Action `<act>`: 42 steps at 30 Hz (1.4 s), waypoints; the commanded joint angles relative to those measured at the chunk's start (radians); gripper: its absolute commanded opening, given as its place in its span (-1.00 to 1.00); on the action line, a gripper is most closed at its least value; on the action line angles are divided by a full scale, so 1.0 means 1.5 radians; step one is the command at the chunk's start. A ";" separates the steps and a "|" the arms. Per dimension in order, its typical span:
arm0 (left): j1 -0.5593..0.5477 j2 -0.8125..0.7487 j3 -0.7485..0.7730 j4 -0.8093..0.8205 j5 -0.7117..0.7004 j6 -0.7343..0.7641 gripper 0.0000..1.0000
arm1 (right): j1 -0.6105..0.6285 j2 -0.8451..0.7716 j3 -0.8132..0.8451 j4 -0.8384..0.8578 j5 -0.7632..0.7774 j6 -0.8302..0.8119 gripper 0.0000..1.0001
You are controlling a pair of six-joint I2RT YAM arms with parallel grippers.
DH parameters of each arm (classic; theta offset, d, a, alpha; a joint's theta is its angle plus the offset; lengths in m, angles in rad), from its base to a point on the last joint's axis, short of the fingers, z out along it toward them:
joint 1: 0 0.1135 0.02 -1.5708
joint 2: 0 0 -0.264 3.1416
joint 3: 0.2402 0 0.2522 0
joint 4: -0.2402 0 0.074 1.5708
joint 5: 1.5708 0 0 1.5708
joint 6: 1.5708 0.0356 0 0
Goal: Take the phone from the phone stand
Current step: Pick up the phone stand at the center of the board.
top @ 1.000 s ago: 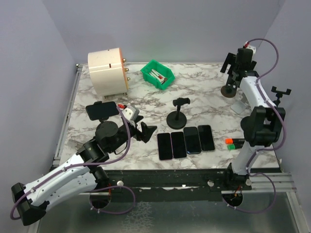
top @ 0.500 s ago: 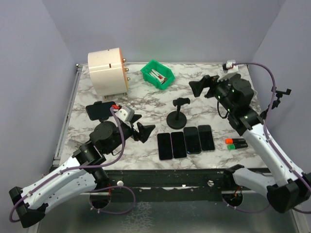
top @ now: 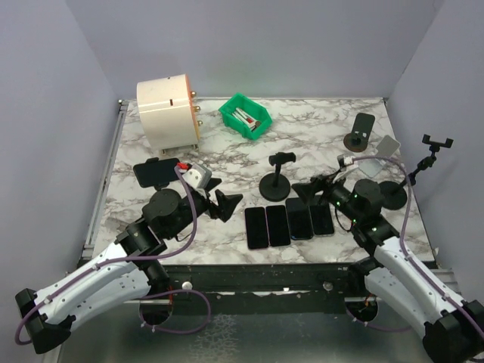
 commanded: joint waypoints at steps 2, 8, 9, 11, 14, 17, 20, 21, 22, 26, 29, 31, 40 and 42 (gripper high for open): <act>0.002 0.000 -0.001 0.008 -0.018 0.002 0.64 | 0.015 0.039 -0.150 0.234 -0.057 0.035 0.65; 0.003 0.017 0.002 0.005 -0.012 0.002 0.64 | 0.104 0.175 -0.204 0.470 0.054 -0.023 0.65; 0.004 0.020 0.004 0.004 -0.012 0.002 0.64 | 0.117 0.207 -0.195 0.492 0.067 -0.037 0.65; 0.004 0.021 0.005 0.000 -0.013 0.002 0.64 | 0.133 0.271 -0.182 0.543 0.091 -0.049 0.65; 0.004 0.018 0.004 -0.001 -0.019 0.004 0.64 | 0.142 0.350 -0.166 0.624 0.144 -0.051 0.65; 0.004 0.013 0.004 -0.002 -0.026 0.007 0.64 | 0.143 0.420 -0.142 0.674 0.200 -0.048 0.65; 0.004 0.012 0.003 -0.001 -0.029 0.007 0.64 | 0.143 0.484 -0.109 0.715 0.222 -0.049 0.64; 0.004 0.013 0.004 -0.002 -0.029 0.008 0.64 | 0.143 0.505 -0.094 0.720 0.222 -0.049 0.62; 0.004 0.014 0.004 -0.004 -0.029 0.008 0.64 | 0.144 0.524 -0.081 0.725 0.225 -0.047 0.61; 0.004 0.017 0.005 -0.004 -0.029 0.009 0.64 | 0.144 0.599 -0.047 0.778 0.257 -0.029 0.47; 0.003 0.020 0.005 -0.005 -0.028 0.009 0.64 | 0.144 0.635 -0.024 0.782 0.254 -0.022 0.29; 0.004 0.021 0.006 -0.007 -0.027 0.010 0.64 | 0.143 0.654 -0.017 0.792 0.247 -0.020 0.15; 0.004 0.016 0.008 -0.007 -0.019 0.008 0.64 | 0.141 0.570 0.029 0.624 0.408 -0.094 -0.73; 0.004 0.013 0.009 -0.007 -0.016 0.007 0.64 | 0.124 0.547 0.080 0.514 0.469 -0.116 -0.92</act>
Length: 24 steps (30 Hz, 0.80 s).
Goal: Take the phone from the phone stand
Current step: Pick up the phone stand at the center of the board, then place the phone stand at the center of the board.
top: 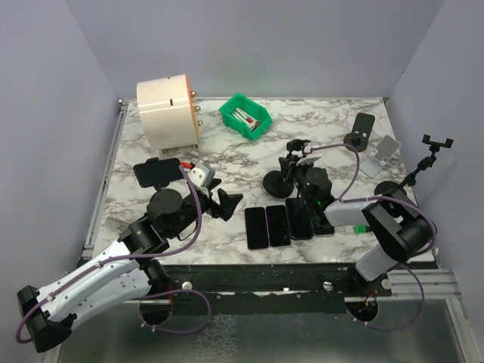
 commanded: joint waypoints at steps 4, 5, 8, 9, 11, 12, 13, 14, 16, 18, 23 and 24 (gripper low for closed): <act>0.002 -0.022 0.009 0.001 -0.001 0.002 0.64 | -0.089 -0.078 0.147 -0.290 0.222 -0.063 -0.98; 0.002 -0.025 0.008 0.001 -0.001 0.002 0.64 | -0.107 -0.080 0.155 -0.304 0.234 -0.062 -0.98; 0.002 -0.034 0.007 0.004 -0.001 0.001 0.64 | -0.154 -0.077 0.164 -0.311 0.256 -0.067 -0.98; 0.002 -0.035 0.007 0.004 0.001 0.000 0.64 | -0.168 -0.071 0.170 -0.312 0.264 -0.069 -0.98; 0.002 -0.035 0.006 0.005 0.004 -0.001 0.64 | -0.198 -0.055 0.180 -0.310 0.265 -0.073 -0.98; 0.002 -0.035 0.006 0.005 0.005 -0.002 0.64 | -0.209 -0.044 0.186 -0.309 0.265 -0.075 -0.98; 0.002 -0.035 0.006 0.005 0.007 -0.002 0.64 | -0.220 -0.033 0.191 -0.307 0.262 -0.081 -0.98; 0.002 -0.036 0.006 0.005 0.008 -0.003 0.64 | -0.228 -0.021 0.194 -0.299 0.259 -0.089 -0.98; 0.002 -0.035 0.006 0.005 0.007 -0.003 0.64 | -0.242 0.001 0.195 -0.266 0.260 -0.101 -0.98; 0.002 -0.036 0.005 0.005 0.006 -0.002 0.64 | -0.257 0.017 0.198 -0.256 0.248 -0.102 -0.98; 0.002 -0.033 0.006 0.006 0.004 -0.002 0.64 | -0.286 0.056 0.223 -0.256 0.236 -0.106 -0.98; 0.002 -0.032 0.005 0.006 0.004 -0.002 0.64 | -0.289 0.066 0.227 -0.261 0.233 -0.107 -0.98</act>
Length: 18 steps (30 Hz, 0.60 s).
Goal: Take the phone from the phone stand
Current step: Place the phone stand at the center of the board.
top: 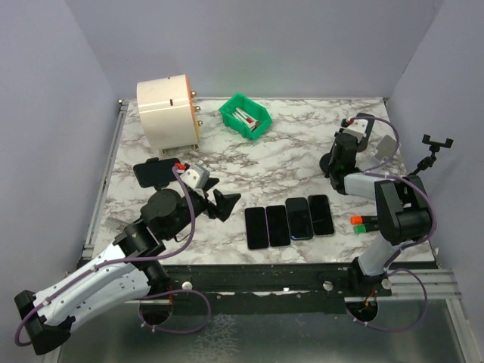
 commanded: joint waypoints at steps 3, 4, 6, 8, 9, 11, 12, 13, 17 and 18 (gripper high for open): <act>0.002 0.001 0.007 0.009 0.004 0.000 0.64 | -0.021 0.033 0.026 0.031 -0.002 -0.016 -0.98; 0.002 0.001 0.007 0.009 0.004 -0.001 0.64 | -0.021 0.031 0.017 0.035 -0.008 -0.014 -0.94; 0.002 0.001 0.006 0.009 0.007 -0.001 0.64 | -0.021 0.021 0.009 0.013 -0.027 -0.002 -0.58; 0.002 0.000 0.007 0.008 0.011 -0.002 0.64 | -0.021 0.006 0.008 -0.033 -0.045 0.016 -0.04; 0.002 -0.002 0.007 0.009 0.013 -0.003 0.64 | -0.021 -0.002 0.009 -0.062 -0.058 0.027 0.15; 0.002 -0.006 0.009 0.009 0.014 -0.005 0.64 | -0.021 -0.027 0.001 -0.091 -0.079 0.035 0.35; 0.002 -0.008 0.009 0.009 0.014 -0.006 0.64 | -0.021 -0.039 -0.004 -0.103 -0.088 0.038 0.43; 0.002 -0.010 0.009 0.009 0.014 -0.006 0.64 | -0.021 -0.052 -0.009 -0.114 -0.094 0.042 0.50; 0.002 -0.020 0.009 0.010 0.019 -0.010 0.64 | -0.020 -0.111 -0.022 -0.186 -0.118 0.080 0.93; 0.002 -0.023 0.009 0.011 0.021 -0.011 0.64 | -0.021 -0.129 -0.024 -0.208 -0.124 0.093 0.98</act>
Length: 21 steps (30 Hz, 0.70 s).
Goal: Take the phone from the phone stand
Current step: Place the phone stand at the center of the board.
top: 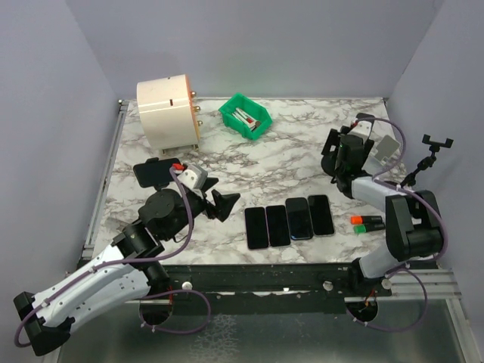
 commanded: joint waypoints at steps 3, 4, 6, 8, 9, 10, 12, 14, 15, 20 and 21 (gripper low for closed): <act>0.002 -0.023 0.008 0.012 0.023 -0.010 0.64 | -0.002 -0.120 -0.020 -0.166 -0.064 0.091 0.99; 0.002 -0.026 0.008 0.012 0.024 -0.011 0.64 | -0.002 -0.139 -0.024 -0.194 -0.065 0.106 0.99; 0.002 -0.029 0.009 0.013 0.026 -0.012 0.64 | -0.002 -0.177 -0.033 -0.248 -0.070 0.135 0.99; 0.002 -0.033 0.008 0.015 0.027 -0.013 0.64 | -0.002 -0.220 -0.039 -0.304 -0.075 0.163 0.99; 0.002 -0.034 0.006 0.015 0.027 -0.014 0.64 | -0.002 -0.242 -0.042 -0.334 -0.079 0.175 0.99; 0.002 -0.034 0.006 0.016 0.028 -0.014 0.64 | -0.001 -0.267 -0.045 -0.374 -0.083 0.184 0.99; 0.002 -0.035 0.006 0.017 0.031 -0.015 0.64 | -0.002 -0.331 -0.054 -0.423 -0.098 0.196 0.99; 0.002 -0.035 0.006 0.018 0.033 -0.016 0.64 | -0.002 -0.391 -0.063 -0.466 -0.108 0.204 0.99; 0.002 -0.035 0.005 0.020 0.033 -0.016 0.64 | -0.002 -0.424 -0.063 -0.490 -0.112 0.206 0.99; 0.002 -0.034 0.005 0.025 0.031 -0.022 0.64 | -0.002 -0.554 -0.030 -0.610 -0.151 0.207 0.99; 0.002 -0.034 0.007 0.027 0.031 -0.027 0.64 | -0.002 -0.572 -0.013 -0.637 -0.163 0.206 0.99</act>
